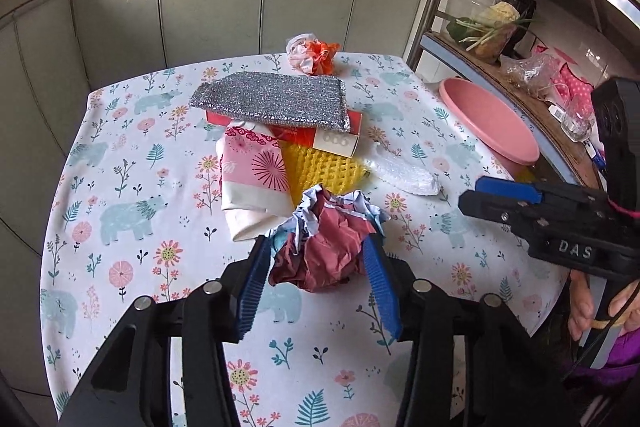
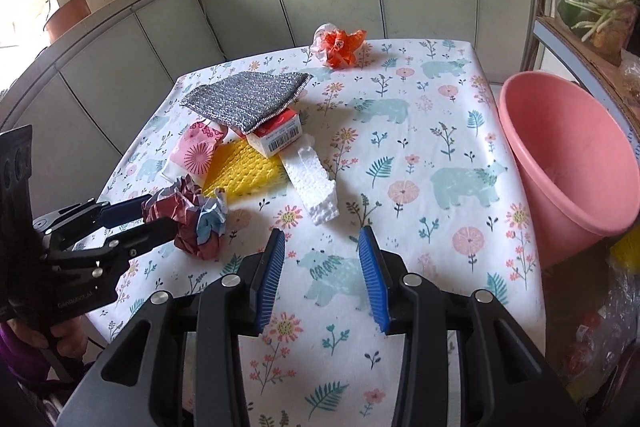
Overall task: Collect trash
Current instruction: 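Grasp the crumpled red foil wrapper with the left gripper while the right grasps the white foam strip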
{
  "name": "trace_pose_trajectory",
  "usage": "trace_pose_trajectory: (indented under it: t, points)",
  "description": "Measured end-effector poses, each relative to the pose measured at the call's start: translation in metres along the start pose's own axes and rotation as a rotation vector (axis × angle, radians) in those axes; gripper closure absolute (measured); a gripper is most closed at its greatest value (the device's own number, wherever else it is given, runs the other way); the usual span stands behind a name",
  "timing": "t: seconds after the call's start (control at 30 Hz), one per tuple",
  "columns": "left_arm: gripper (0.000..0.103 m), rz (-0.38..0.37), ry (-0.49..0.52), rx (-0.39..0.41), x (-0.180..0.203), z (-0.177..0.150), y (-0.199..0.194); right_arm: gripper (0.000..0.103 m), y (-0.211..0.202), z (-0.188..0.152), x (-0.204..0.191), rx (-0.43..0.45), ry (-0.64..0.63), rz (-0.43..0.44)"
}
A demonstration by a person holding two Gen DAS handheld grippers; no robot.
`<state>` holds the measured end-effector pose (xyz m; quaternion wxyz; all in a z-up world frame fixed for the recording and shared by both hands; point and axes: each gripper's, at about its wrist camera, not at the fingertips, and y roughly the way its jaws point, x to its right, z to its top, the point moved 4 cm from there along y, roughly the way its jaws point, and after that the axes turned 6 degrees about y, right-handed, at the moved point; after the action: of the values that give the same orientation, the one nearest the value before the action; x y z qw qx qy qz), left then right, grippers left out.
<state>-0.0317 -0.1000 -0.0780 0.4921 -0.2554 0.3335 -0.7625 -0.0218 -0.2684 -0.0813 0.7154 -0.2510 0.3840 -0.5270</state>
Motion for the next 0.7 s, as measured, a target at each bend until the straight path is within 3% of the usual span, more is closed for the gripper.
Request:
trace_pose_trajectory:
  t: [0.27, 0.7]
  points:
    - [0.07, 0.006, 0.044, 0.034, 0.002, -0.004, -0.008, 0.063, 0.017, 0.011, -0.007, -0.023, -0.047, -0.009]
    - [0.072, -0.023, 0.005, 0.064, -0.008, -0.01, -0.03, 0.063, 0.046, 0.02, -0.013, -0.058, -0.098, -0.055]
